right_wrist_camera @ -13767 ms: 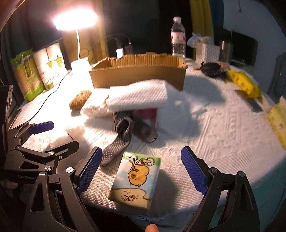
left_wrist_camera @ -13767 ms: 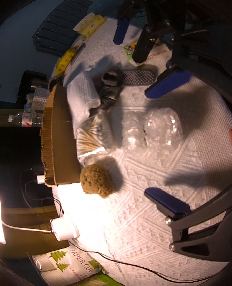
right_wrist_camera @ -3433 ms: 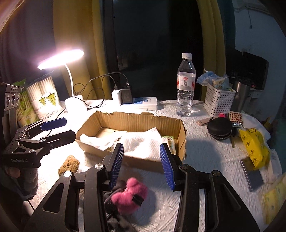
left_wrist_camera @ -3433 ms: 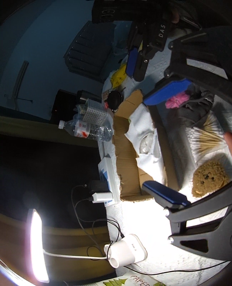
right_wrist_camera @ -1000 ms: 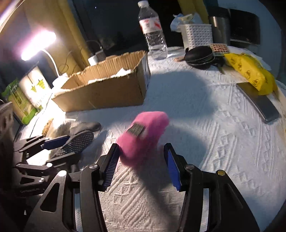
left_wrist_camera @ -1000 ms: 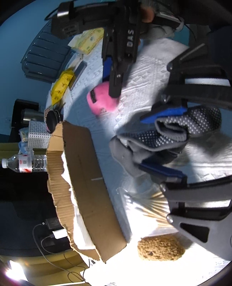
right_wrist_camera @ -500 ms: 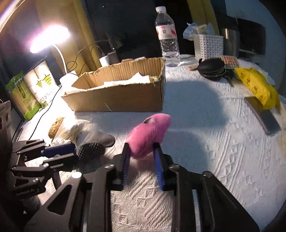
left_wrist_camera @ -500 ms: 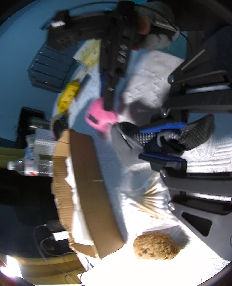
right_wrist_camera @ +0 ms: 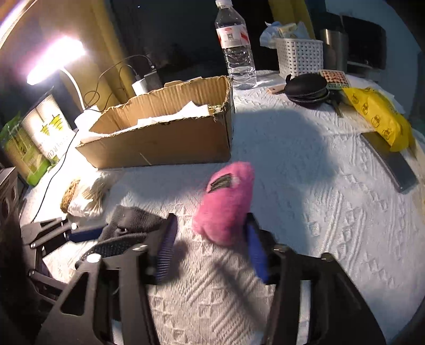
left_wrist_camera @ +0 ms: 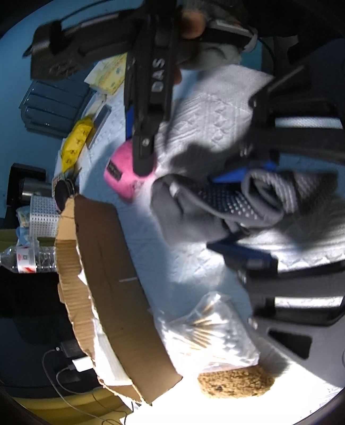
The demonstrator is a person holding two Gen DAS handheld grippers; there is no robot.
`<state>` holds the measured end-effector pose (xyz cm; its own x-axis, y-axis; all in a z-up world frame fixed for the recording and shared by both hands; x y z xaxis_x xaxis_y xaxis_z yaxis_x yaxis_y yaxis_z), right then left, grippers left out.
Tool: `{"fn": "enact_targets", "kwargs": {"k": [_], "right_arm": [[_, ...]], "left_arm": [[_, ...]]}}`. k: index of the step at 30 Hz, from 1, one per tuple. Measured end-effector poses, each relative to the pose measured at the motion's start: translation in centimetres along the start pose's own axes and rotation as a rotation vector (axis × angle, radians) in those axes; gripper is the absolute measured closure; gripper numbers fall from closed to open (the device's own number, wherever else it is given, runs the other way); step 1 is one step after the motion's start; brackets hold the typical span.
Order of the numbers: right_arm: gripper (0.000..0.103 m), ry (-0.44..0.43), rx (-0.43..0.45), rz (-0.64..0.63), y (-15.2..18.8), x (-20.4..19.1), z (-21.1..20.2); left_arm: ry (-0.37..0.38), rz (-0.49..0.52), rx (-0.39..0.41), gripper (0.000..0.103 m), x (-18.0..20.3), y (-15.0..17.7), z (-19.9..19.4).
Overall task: Organize soft objects
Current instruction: 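Grasp the grey sock with the left tool while the right tool lifts the plush, then carry the sock and plush toward the cardboard box with both tools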
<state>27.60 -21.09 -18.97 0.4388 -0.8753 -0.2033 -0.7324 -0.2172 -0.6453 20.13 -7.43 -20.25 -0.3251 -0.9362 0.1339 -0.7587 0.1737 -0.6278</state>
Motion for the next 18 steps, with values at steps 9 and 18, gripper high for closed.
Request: {"fn": "enact_targets", "kwargs": {"k": [9,18], "right_arm": [[0.076,0.027,-0.004,-0.027,-0.5,0.0,0.6],[0.078,0.028,0.073,-0.075,-2.2,-1.2,-2.8]], "left_arm": [[0.053,-0.013,0.082,0.071,0.5,-0.7,-2.5],[0.012,-0.075,0.165,0.071,-2.3,-2.6,-5.6]]}}
Point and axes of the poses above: each gripper's, at about its wrist camera, not at the fingertips, and z roughly the way its jaws point, x to its right, y to its underside, the point moved 4 cm from there along z, roughly the way its jaws point, and after that the axes turned 1 degree about -z, right-handed, at the moved point
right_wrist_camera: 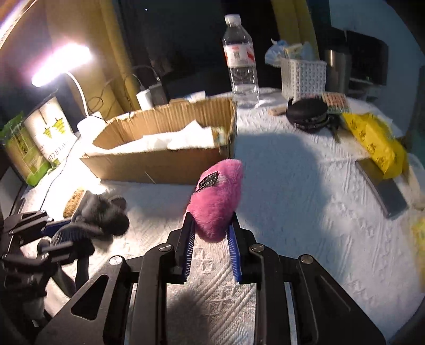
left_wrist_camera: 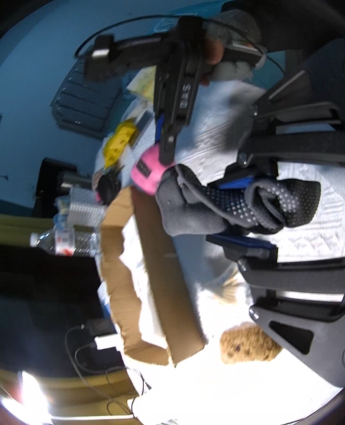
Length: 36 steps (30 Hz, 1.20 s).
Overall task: Organize soft objects
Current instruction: 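Carry the sock and plush toward the cardboard box with both tools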
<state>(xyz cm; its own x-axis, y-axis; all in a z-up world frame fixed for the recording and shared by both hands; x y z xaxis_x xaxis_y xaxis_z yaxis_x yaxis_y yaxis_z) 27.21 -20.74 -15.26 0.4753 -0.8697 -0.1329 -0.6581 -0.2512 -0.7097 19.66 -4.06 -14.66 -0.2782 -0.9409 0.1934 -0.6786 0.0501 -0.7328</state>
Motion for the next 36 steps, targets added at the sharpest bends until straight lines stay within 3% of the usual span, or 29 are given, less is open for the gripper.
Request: {"fn": "enact_targets", "kwargs": {"k": [17,26,36], "right_arm": [[0.078,-0.069,0.132,-0.046,-5.1,-2.1,-3.6],[0.078,-0.103,0.153,-0.087,-7.7,-2.3,-2.8],[0.077,-0.145,0.158,-0.088,-9.8,-0.6,-0.7]], "left_arm": [[-0.089,-0.077,0.167,0.071,-5.7,-5.5,-4.6],[-0.155,-0.098,0.223,0.071,-7.5,-8.0,-4.5],[-0.200,-0.139,0.232,0.071,-8.8,-10.3,-2.2]]}}
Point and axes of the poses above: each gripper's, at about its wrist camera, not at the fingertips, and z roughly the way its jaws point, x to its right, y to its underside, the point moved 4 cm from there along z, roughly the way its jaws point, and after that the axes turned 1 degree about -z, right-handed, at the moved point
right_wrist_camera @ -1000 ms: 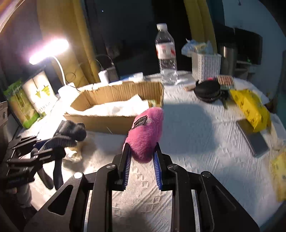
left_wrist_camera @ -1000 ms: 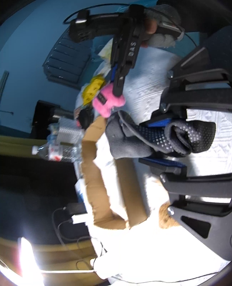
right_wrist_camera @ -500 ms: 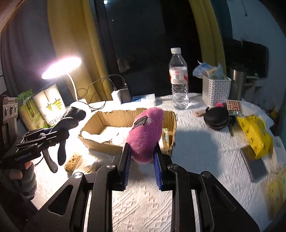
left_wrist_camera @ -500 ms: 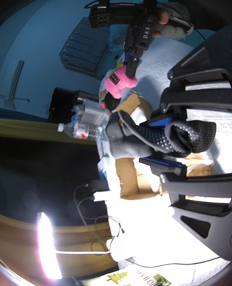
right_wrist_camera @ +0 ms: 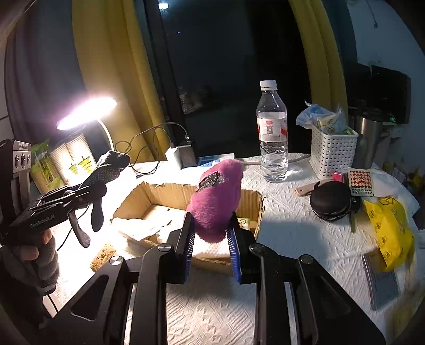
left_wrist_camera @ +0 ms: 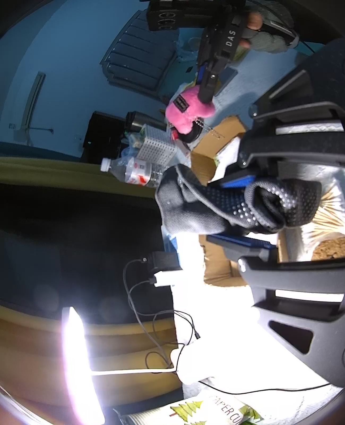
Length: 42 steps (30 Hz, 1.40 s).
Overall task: Organize soft objects
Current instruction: 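Carry the sock and plush toward the cardboard box with both tools, then lower the sock and plush into the box and open both tools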
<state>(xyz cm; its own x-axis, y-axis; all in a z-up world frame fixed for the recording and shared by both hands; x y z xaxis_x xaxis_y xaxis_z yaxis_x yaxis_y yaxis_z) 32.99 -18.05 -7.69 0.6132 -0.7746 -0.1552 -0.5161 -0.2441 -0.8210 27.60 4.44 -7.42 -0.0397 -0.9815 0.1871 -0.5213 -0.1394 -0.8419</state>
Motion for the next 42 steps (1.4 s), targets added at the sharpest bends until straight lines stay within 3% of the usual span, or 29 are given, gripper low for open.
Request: {"fn": "enact_targets", "kwargs": {"k": [21,24,26,27,28,42], "right_arm": [[0.077,-0.123,-0.002,0.020,-1.2,1.7,4.1],[0.076,-0.140,-0.016,0.004,-1.1,1.2,4.6],[0.070,-0.144,-0.029,-0.006,-1.0,0.9,5.1],[0.069,-0.142,-0.033,-0.007,-1.0,0.9,5.1],[0.064,-0.142,-0.033,-0.006,-1.0,0.8,5.1],[0.062,-0.117,-0.036,-0.048,-0.8,-2.6,3.3]], "left_arm": [[-0.002,0.000,-0.088,0.069,2.2,-0.1,6.4],[-0.009,0.001,-0.119,0.064,2.4,0.1,7.3],[-0.011,0.004,-0.122,0.046,2.5,0.1,7.5],[-0.010,0.005,-0.117,0.031,2.5,0.1,7.4],[-0.007,0.002,-0.108,0.029,2.5,0.0,7.2],[-0.017,-0.039,-0.049,0.029,0.3,0.1,2.9]]}}
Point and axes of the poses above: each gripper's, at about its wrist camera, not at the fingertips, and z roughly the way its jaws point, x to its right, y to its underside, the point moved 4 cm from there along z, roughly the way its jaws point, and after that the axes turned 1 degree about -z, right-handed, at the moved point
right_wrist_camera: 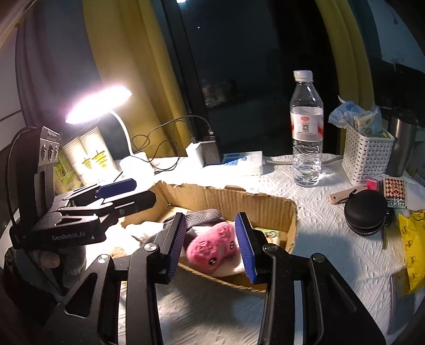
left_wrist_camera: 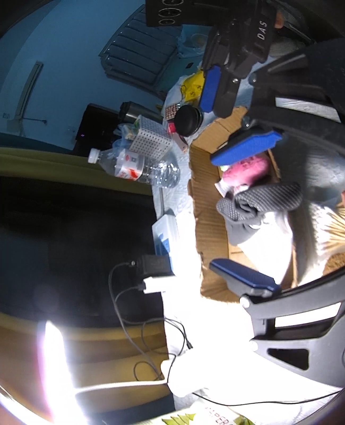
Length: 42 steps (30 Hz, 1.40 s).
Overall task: Organize soft objects
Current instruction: 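Lower the sock and plush into the box and open both tools, then grasp the brown sponge with the left tool while the right tool grasps the cotton swab bag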
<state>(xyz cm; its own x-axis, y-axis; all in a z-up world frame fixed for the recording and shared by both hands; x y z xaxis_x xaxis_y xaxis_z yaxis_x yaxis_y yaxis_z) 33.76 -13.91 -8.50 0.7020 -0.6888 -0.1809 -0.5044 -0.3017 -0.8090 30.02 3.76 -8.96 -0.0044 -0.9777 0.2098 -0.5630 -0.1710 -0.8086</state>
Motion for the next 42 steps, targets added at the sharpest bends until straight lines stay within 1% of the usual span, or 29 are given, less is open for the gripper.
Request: {"fn": "enact_targets", "kwargs": {"k": [9,18,28,30,32,34,36,42], "right_arm": [[0.062,0.005,-0.019,-0.045,0.8,-4.4,-0.1],[0.062,0.014,-0.065,-0.068,2.5,-8.1,1.2],[0.062,0.023,-0.114,-0.081,4.4,-11.1,3.2],[0.061,0.025,-0.122,-0.076,4.7,-11.4,3.6],[0.051,0.024,-0.127,-0.064,5.0,-11.6,4.1],[0.048,0.026,-0.137,-0.055,5.4,-11.6,4.6],[0.047,0.032,-0.153,-0.048,5.8,-11.6,5.2],[0.046,0.039,-0.207,-0.015,7.3,-11.3,7.2]], "left_arm": [[0.006,-0.027,0.022,0.029,-2.2,1.9,-3.3],[0.005,-0.072,0.008,0.029,-5.5,5.2,-5.5],[0.010,-0.101,-0.029,0.029,-8.3,8.7,-6.1],[0.008,-0.110,-0.041,0.029,-8.8,9.3,-6.0],[0.011,-0.117,-0.048,0.029,-9.2,9.8,-5.9],[0.015,-0.121,-0.056,0.025,-9.4,10.4,-6.0],[0.019,-0.126,-0.064,0.022,-9.6,10.9,-5.8],[0.032,-0.154,-0.091,0.021,-10.5,12.1,-5.3]]}}
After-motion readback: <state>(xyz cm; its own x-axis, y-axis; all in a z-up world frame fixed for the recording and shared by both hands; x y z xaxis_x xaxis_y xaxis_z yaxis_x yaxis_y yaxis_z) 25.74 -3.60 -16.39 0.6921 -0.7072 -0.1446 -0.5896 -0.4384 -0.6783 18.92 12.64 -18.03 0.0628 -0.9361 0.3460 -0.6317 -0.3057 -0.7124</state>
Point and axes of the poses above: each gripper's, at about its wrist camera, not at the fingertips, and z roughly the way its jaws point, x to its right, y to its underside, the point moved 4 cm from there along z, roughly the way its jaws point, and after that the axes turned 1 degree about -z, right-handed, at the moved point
